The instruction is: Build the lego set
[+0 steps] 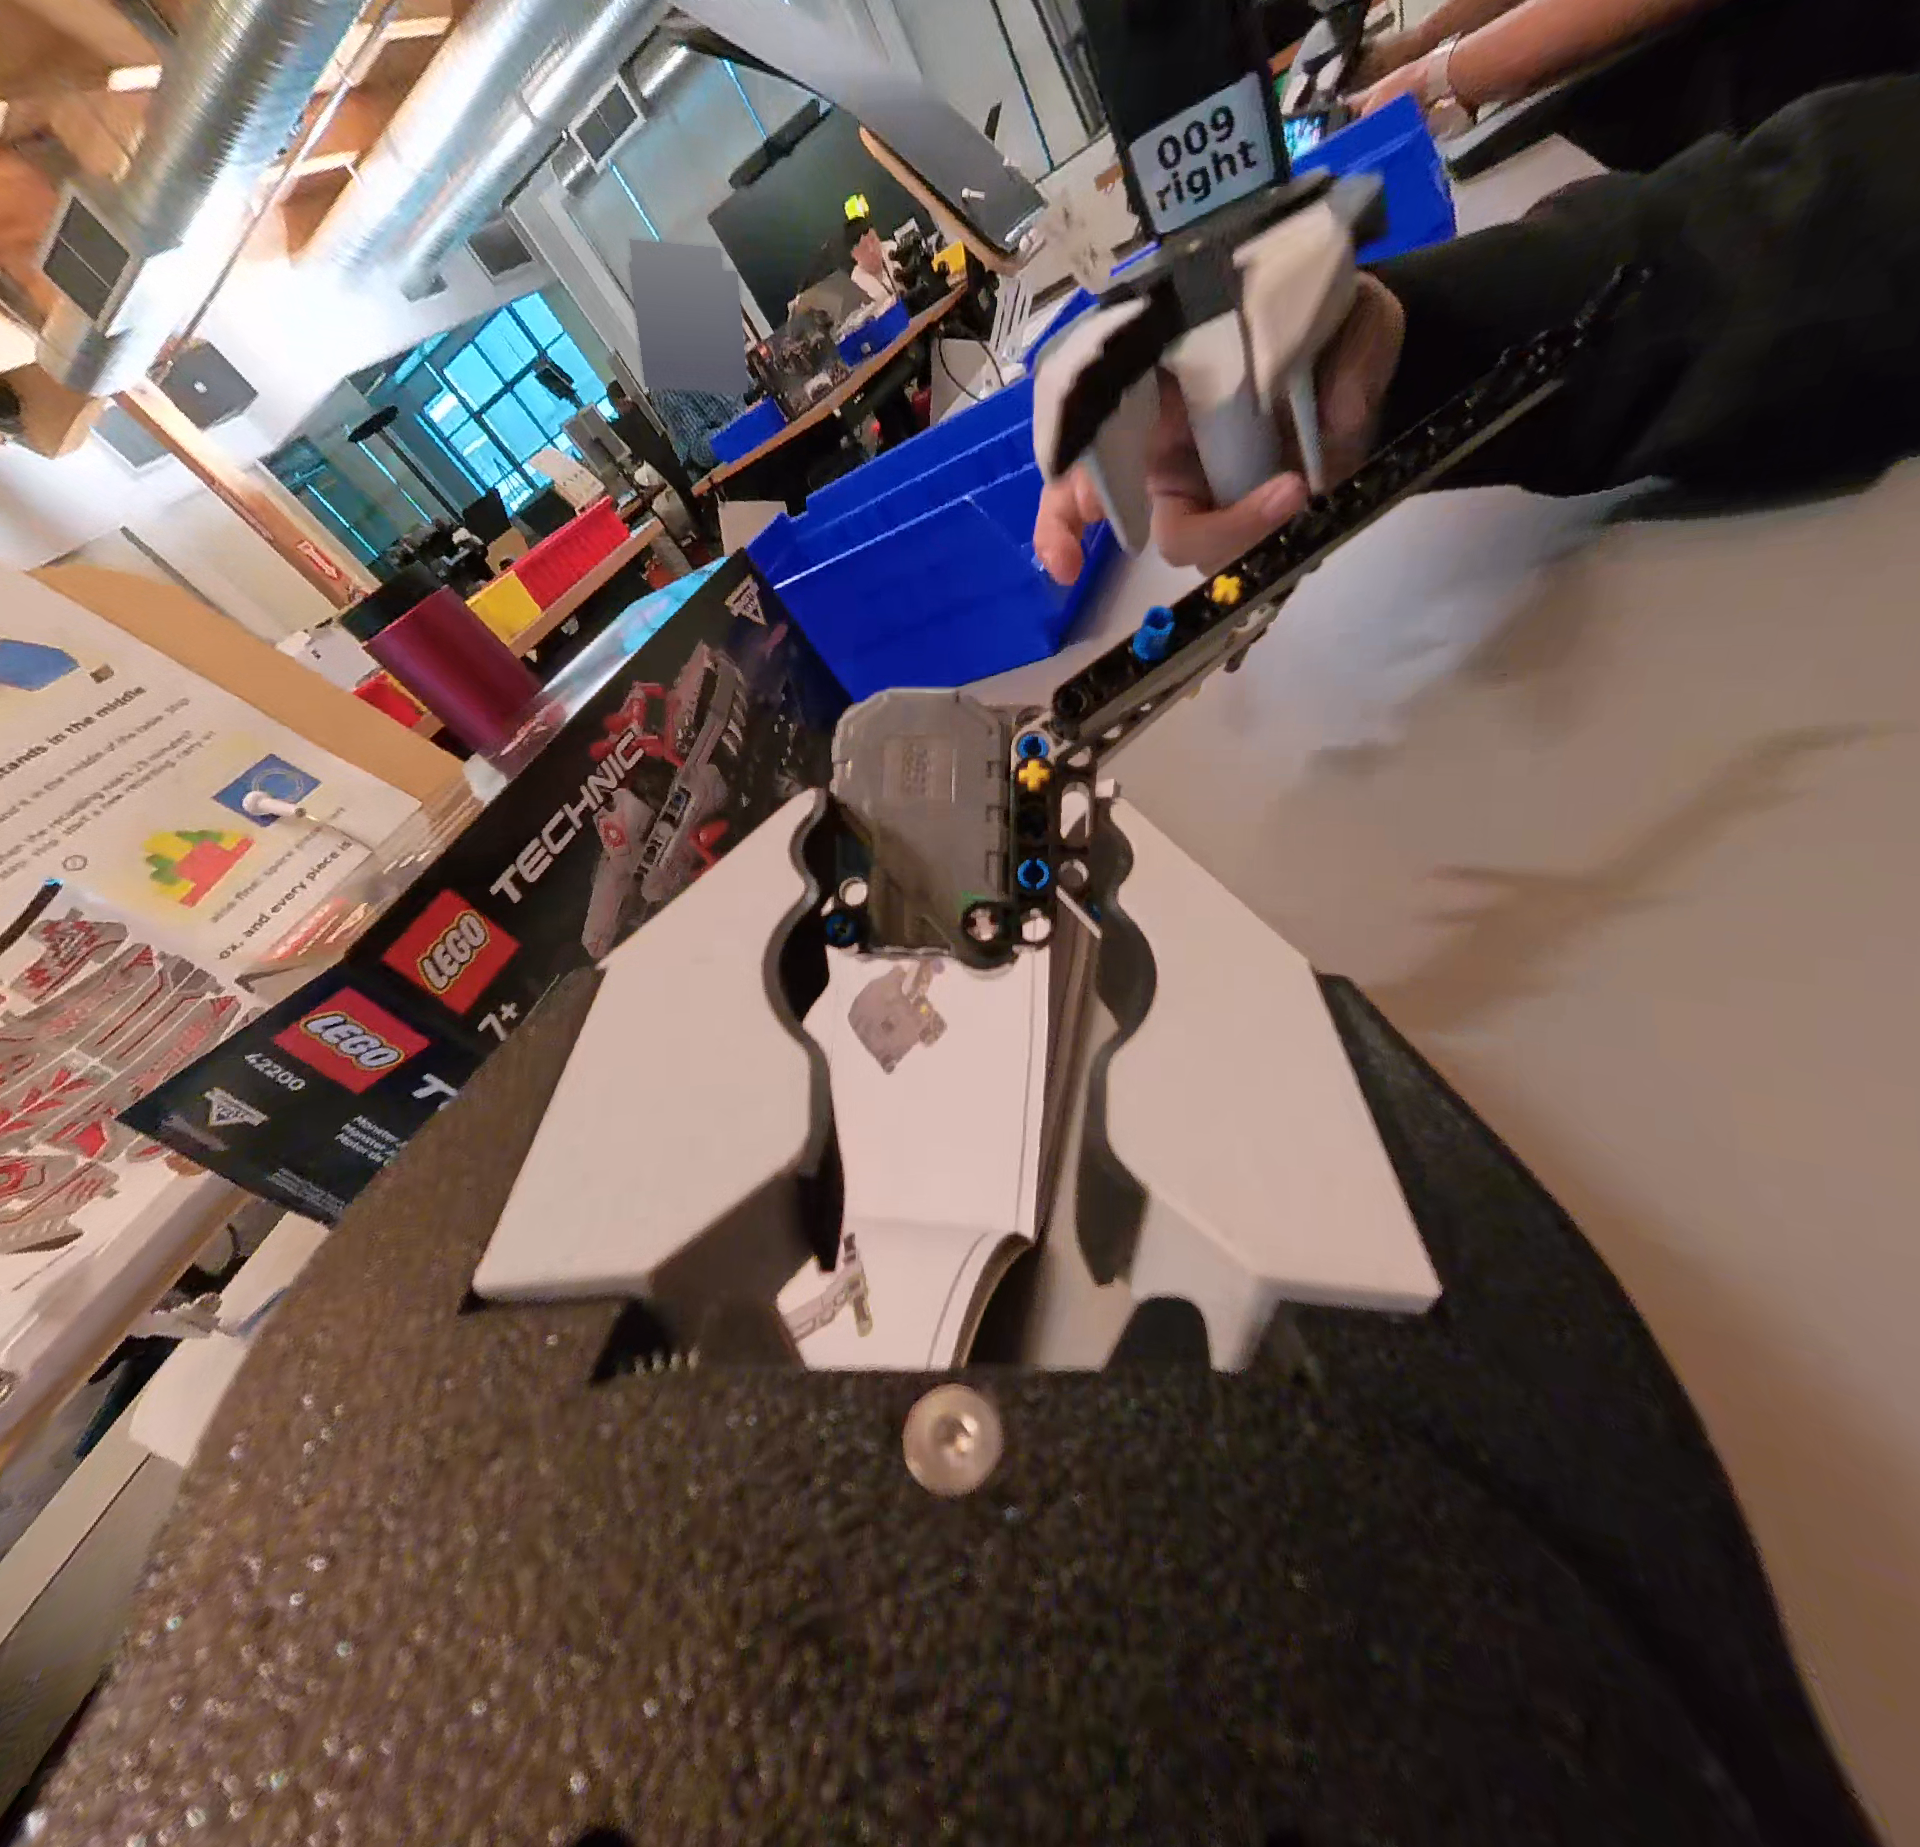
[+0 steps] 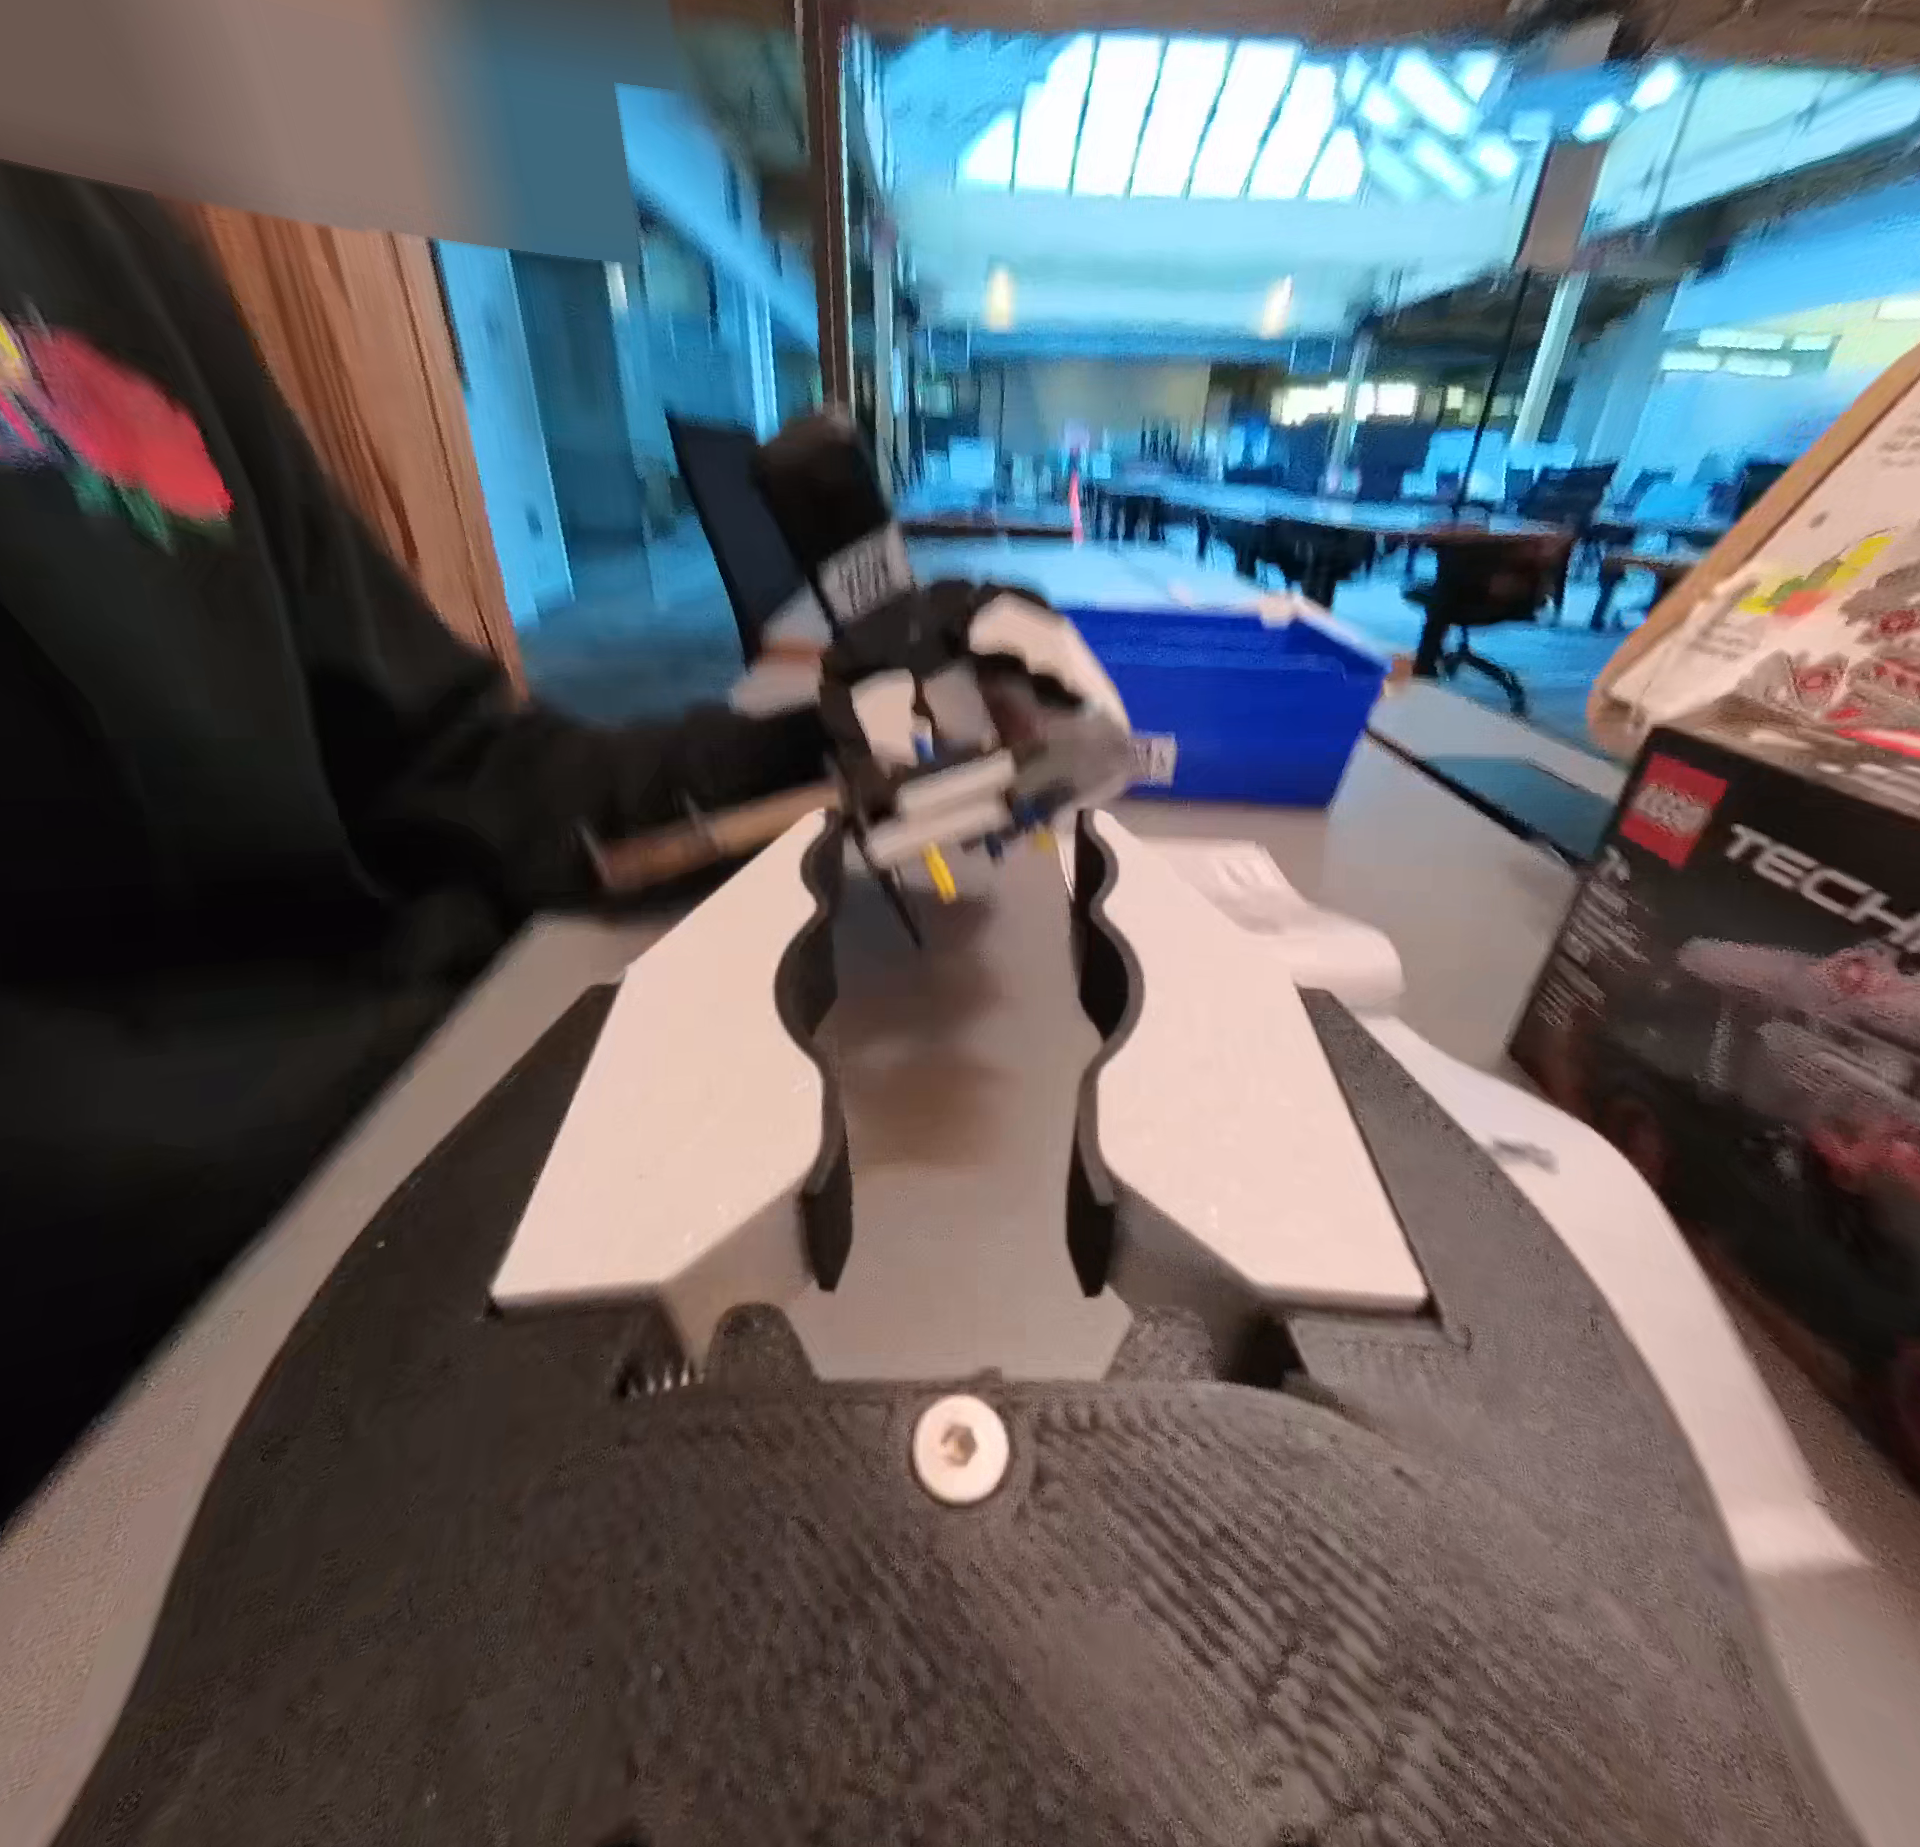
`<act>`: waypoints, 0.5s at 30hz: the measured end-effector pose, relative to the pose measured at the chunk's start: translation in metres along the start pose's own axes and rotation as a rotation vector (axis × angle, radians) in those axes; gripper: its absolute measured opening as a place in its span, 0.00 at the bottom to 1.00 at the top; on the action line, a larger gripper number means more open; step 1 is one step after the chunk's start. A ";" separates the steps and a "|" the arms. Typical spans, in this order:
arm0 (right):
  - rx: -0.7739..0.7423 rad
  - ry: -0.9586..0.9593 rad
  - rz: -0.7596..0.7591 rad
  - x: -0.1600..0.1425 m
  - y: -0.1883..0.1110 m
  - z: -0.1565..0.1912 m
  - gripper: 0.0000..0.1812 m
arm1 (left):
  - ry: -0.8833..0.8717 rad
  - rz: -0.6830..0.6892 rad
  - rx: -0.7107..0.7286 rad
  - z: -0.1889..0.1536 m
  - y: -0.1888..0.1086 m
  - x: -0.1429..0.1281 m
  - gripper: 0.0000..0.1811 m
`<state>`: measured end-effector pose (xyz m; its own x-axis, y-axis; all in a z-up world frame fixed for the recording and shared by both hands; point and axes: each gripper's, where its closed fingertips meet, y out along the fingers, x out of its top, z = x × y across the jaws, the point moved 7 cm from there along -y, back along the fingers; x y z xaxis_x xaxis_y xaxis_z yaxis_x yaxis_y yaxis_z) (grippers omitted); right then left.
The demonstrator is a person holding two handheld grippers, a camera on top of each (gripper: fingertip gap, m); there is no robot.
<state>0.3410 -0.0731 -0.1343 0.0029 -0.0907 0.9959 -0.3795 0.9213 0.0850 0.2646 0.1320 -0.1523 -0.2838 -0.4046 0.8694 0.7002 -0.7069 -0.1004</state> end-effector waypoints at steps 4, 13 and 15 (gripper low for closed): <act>-0.155 -0.357 0.272 -0.023 0.012 -0.001 0.28 | -0.020 -0.049 0.004 0.001 -0.003 0.004 0.26; -0.294 -0.758 0.193 -0.020 0.062 0.029 0.25 | -0.076 -0.121 0.031 0.006 -0.005 0.008 0.26; -0.308 -0.831 0.177 -0.019 0.066 0.035 0.18 | -0.085 -0.135 0.020 0.004 -0.004 0.008 0.26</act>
<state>0.2830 -0.0235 -0.1490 -0.7463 -0.0722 0.6617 -0.0464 0.9973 0.0565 0.2625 0.1341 -0.1429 -0.3204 -0.2557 0.9121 0.6723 -0.7398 0.0287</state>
